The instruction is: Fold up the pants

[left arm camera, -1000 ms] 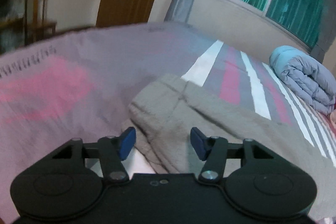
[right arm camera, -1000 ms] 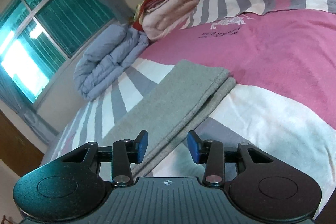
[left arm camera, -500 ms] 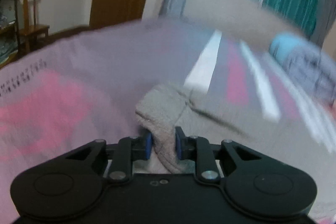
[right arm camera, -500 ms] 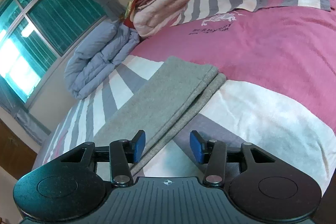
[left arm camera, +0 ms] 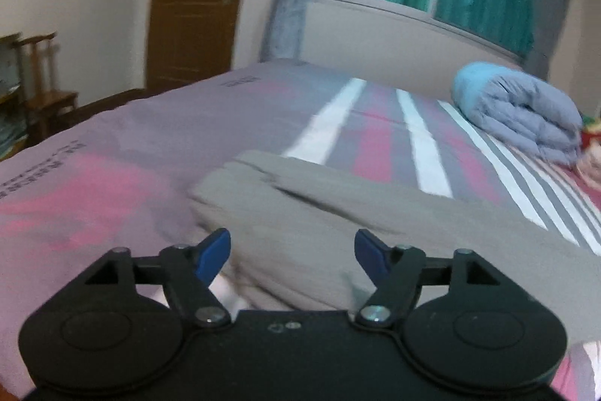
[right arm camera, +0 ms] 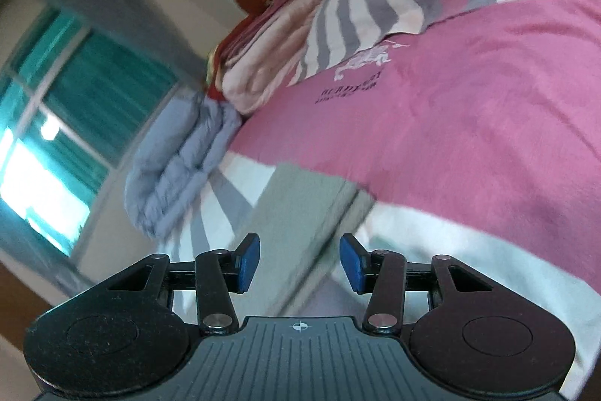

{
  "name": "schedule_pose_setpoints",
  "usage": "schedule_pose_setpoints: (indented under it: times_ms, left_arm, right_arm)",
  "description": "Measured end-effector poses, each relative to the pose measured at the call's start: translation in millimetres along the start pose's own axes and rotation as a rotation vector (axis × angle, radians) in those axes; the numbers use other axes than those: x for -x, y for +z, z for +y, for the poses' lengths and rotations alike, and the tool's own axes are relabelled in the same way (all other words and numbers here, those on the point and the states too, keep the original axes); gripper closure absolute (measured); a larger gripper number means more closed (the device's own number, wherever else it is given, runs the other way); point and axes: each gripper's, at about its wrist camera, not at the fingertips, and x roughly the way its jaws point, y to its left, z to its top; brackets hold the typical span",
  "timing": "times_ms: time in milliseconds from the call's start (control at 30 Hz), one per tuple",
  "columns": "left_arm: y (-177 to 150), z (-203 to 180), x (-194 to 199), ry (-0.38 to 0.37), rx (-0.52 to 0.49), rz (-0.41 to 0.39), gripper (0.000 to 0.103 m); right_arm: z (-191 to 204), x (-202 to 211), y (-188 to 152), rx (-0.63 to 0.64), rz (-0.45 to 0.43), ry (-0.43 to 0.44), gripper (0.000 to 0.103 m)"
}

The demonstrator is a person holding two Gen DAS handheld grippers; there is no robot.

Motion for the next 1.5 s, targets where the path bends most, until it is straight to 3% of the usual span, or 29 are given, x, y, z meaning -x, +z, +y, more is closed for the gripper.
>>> schedule_pose_setpoints:
  times_ms: [133,233,267,333,467,567,700,800,833,867,967,1033,1133,1167,1200,1233,1300,1367,1500]
  left_arm:
    - [-10,-18,-18,-0.009,0.014,0.06,0.032]
    - [-25,-16,-41,0.019,0.047,0.158,0.022]
    - [-32,-13,-42,0.013,0.064,0.142,0.02]
    - [-39,-7,-43,0.014,0.085,0.117,0.013]
    - [-44,3,-43,-0.005,0.121,0.11,0.012]
    - [-45,4,-42,-0.007,0.12,0.107,0.012]
    - [-50,1,-40,-0.005,0.118,0.098,0.012]
    - [-52,0,-39,-0.007,0.119,0.092,0.012]
    - [-53,0,-39,-0.008,0.12,0.09,0.012]
    - [-53,0,-39,-0.009,0.121,0.087,0.012]
    - [-54,0,-38,-0.01,0.121,0.079,0.012]
    - [-55,1,-37,-0.01,0.122,0.077,0.012]
    - [-55,1,-37,-0.011,0.122,0.078,0.012]
    - [-55,1,-37,-0.012,0.122,0.078,0.012]
    - [-55,1,-37,-0.012,0.122,0.077,0.012]
    - [-55,1,-37,-0.012,0.123,0.075,0.012]
    - [-57,1,-37,-0.01,0.122,0.07,0.011]
    - [-57,0,-38,-0.008,0.118,0.07,0.011]
    - [-56,-1,-37,-0.008,0.117,0.075,0.011]
  right_arm:
    - [-5,-22,18,-0.046,0.022,-0.033,0.056]
    - [-8,-37,25,-0.071,0.06,-0.052,0.056]
    - [-8,-39,27,-0.058,0.062,-0.053,0.056]
    - [-5,-40,30,-0.022,0.059,-0.067,0.072]
    - [-4,-35,30,-0.001,0.057,-0.104,0.072]
    - [-3,-20,29,0.0,0.021,-0.058,0.072]
    - [-9,-36,27,-0.063,0.113,-0.055,0.072]
    - [-7,-47,28,-0.055,0.127,-0.064,0.073]
    - [-6,-49,29,-0.044,0.127,-0.064,0.093]
    - [-4,-51,30,-0.033,0.129,-0.06,0.098]
    - [4,-35,33,-0.019,0.059,0.005,0.098]
    - [4,-27,29,0.006,0.035,0.0,0.098]
    - [-15,-41,22,-0.034,0.118,-0.075,0.098]
    - [-23,-40,23,-0.079,0.126,-0.048,0.097]
    - [-25,-34,25,-0.101,0.113,-0.028,0.087]
    - [-24,-26,27,-0.095,0.088,-0.034,0.063]
    - [-22,-11,28,-0.075,0.04,-0.042,0.034]
    - [-24,-11,27,-0.089,0.055,-0.017,0.034]
    - [-12,-41,30,-0.013,0.151,-0.059,0.035]
